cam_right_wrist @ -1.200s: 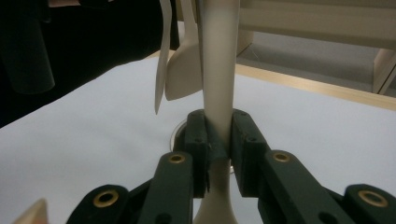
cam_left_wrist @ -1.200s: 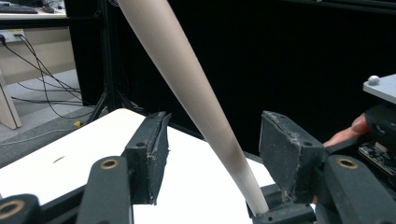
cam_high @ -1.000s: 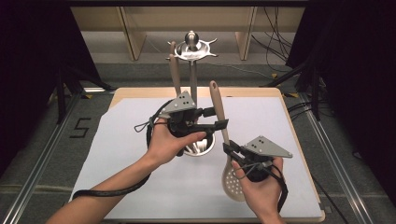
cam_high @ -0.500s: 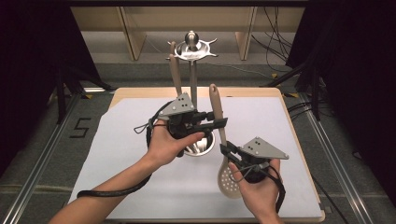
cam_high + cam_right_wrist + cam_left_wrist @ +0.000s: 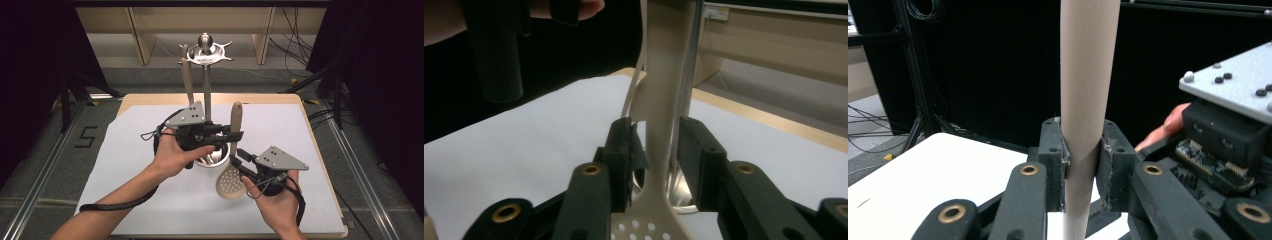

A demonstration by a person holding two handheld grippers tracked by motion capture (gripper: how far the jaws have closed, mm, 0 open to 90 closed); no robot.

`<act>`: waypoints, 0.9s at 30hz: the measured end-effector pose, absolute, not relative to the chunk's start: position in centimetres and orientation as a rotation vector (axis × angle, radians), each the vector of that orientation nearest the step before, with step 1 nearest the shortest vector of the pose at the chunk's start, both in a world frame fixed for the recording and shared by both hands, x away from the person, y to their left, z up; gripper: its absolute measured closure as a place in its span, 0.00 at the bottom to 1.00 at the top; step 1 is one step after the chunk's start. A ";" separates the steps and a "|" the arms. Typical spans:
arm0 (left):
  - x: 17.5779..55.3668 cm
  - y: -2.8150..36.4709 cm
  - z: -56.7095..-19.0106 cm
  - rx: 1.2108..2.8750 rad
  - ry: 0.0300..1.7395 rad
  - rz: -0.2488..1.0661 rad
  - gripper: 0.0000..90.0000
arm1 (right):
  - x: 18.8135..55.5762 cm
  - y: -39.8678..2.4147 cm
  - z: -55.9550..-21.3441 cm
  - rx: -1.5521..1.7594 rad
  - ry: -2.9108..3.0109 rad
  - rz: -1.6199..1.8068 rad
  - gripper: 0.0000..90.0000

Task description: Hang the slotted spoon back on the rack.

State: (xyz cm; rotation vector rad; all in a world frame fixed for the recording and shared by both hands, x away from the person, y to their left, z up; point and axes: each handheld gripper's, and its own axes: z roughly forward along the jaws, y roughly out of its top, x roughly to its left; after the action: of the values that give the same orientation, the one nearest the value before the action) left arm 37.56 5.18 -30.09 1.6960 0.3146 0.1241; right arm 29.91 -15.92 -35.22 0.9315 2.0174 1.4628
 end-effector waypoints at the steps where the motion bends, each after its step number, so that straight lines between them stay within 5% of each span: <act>1: 37.6 5.3 -30.1 1.695 0.314 0.122 0.83 | 30.0 -16.1 -35.1 0.897 2.024 1.451 0.74; 27: 38.8 8.2 -29.8 1.719 0.229 0.127 0.83 | 30.5 -16.6 -35.3 0.911 2.078 1.515 0.66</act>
State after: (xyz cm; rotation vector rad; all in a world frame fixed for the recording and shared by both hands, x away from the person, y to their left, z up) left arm 38.77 8.23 -29.81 1.7186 0.2294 0.1273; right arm 30.46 -16.59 -35.32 0.9110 2.0777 1.5150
